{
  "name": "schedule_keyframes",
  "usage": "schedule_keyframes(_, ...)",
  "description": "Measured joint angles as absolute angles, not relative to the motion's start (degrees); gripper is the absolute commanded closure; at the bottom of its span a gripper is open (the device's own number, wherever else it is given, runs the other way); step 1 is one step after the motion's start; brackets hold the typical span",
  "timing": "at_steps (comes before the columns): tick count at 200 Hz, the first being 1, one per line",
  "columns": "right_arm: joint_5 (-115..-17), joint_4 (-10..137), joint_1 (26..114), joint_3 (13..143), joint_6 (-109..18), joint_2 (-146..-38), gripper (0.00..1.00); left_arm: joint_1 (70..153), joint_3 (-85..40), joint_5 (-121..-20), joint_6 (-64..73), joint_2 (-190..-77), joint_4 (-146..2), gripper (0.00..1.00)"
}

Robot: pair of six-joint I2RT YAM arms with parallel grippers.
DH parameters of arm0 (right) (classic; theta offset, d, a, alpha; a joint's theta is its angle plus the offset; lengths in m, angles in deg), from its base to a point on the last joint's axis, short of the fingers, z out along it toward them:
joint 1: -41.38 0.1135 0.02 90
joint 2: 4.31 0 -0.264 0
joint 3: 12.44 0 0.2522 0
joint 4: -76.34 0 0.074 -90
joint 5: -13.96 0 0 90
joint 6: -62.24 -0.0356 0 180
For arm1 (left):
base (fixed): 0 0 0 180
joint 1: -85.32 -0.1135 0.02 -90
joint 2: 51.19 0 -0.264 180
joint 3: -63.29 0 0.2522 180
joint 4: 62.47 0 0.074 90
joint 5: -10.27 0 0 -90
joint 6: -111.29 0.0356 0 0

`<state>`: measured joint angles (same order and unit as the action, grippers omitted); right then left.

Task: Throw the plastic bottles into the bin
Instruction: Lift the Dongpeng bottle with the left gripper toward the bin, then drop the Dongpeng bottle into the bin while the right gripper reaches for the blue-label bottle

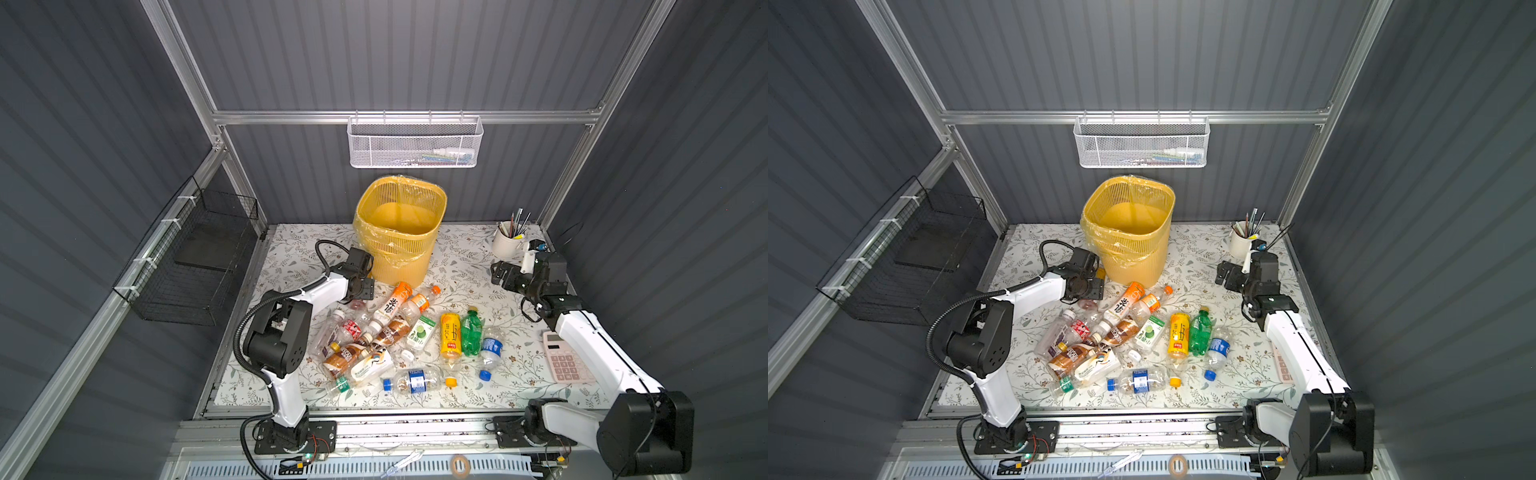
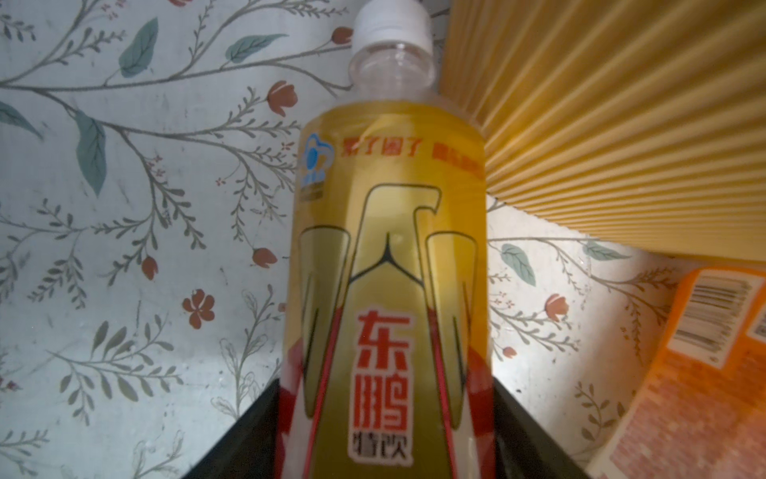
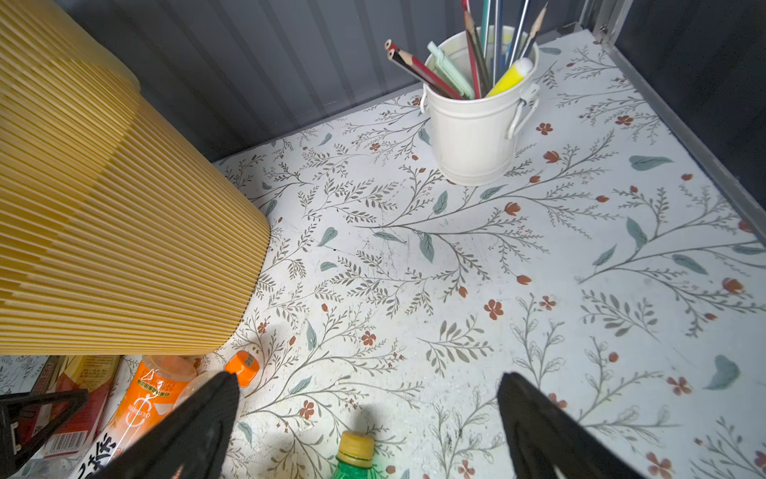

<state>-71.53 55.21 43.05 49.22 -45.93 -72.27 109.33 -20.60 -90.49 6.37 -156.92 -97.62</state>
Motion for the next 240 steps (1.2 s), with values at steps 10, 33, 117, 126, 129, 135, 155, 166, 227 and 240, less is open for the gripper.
schedule_keyframes(10,-71.49,55.34,42.9,49.18,-46.02,-72.27,0.01,109.07,-20.58,-90.05,6.24,-156.92,-97.4,0.38)
schedule_keyframes(33,-71.33,55.4,42.48,48.54,-46.21,-72.01,0.01,107.34,-19.51,-88.26,5.32,-156.48,-95.76,0.43)
schedule_keyframes(117,-71.27,55.95,39.82,45.9,-47.04,-67.46,0.01,102.54,-8.45,-87.45,2.52,-134.98,-87.36,0.45)
schedule_keyframes(126,-71.25,56.04,39.51,45.64,-47.09,-67.01,0.01,102.69,-8.36,-88.28,2.61,-131.59,-86.14,0.46)
schedule_keyframes(129,-71.25,56.1,39.42,45.57,-47.11,-66.85,0.01,102.78,-8.36,-88.57,2.63,-130.43,-85.62,0.47)
schedule_keyframes(135,-71.25,56.17,39.18,45.46,-47.13,-66.59,0.01,102.82,-8.38,-88.98,2.92,-128.18,-84.57,0.48)
schedule_keyframes(155,-71.27,56.82,38.5,44.87,-47.28,-65.39,0.01,102.95,-9.52,-90.01,4.86,-122.39,-82.14,0.5)
schedule_keyframes(166,-71.27,57.06,38.24,44.54,-47.33,-64.62,0.01,103.5,-11.29,-90.58,6.55,-120.42,-80.7,0.5)
schedule_keyframes(227,-71.16,57.92,37.94,43.65,-47.72,-61.69,0.01,113.62,-26.98,-90.36,16.93,-125.01,-72.66,0.46)
schedule_keyframes(240,-71.01,57.92,37.91,43.65,-47.7,-61.43,0.01,114.8,-33.98,-89.73,18.15,-130.54,-75.02,0.44)
